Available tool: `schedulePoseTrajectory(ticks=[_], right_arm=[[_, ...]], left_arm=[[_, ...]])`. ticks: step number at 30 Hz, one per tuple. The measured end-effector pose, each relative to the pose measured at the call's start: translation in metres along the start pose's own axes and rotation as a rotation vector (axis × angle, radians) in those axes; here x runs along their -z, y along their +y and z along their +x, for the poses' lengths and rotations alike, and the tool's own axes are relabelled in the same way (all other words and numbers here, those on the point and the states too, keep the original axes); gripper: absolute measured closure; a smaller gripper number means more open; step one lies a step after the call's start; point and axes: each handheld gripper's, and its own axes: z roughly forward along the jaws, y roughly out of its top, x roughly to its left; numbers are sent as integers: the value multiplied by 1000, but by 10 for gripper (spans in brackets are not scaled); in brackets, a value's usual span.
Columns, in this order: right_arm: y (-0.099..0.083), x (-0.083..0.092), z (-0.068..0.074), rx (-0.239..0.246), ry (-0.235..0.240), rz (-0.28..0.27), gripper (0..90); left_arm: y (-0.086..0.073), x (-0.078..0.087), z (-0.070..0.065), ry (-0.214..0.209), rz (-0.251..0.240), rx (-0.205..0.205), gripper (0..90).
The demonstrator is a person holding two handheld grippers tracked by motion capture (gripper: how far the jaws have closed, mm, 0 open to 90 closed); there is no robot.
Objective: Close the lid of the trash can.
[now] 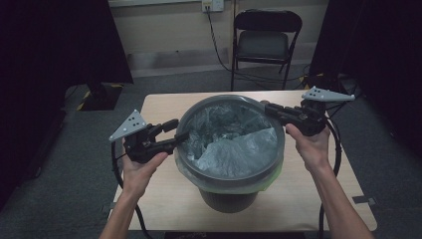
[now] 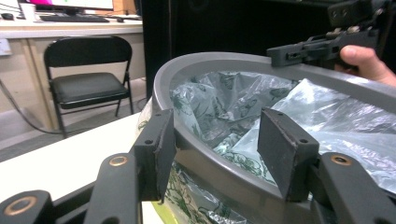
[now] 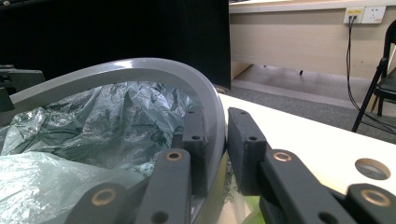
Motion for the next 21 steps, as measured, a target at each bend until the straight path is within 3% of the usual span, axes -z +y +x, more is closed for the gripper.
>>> schedulePoseTrajectory(ticks=[4,6,9,11,15,17,21], right_arm=[[3,-1,-3,-6,19,24,775],[5,-2,-5,1,31,15,770],[9,0,-10,10,38,-20,733],[11,2,-17,-25,71,-36,713],[13,6,-30,-43,34,-36,621],[10,9,-33,-41,14,-41,567],[2,21,-39,-35,-9,-10,544]], left_arm=[[3,-5,3,1,22,-1,459],[3,-7,7,-21,7,30,440],[2,-6,12,-19,-26,62,406],[2,-4,16,-21,-16,83,378],[1,6,27,-6,-38,128,333],[-1,12,34,-51,-72,187,299],[-7,23,41,14,-50,174,288]])
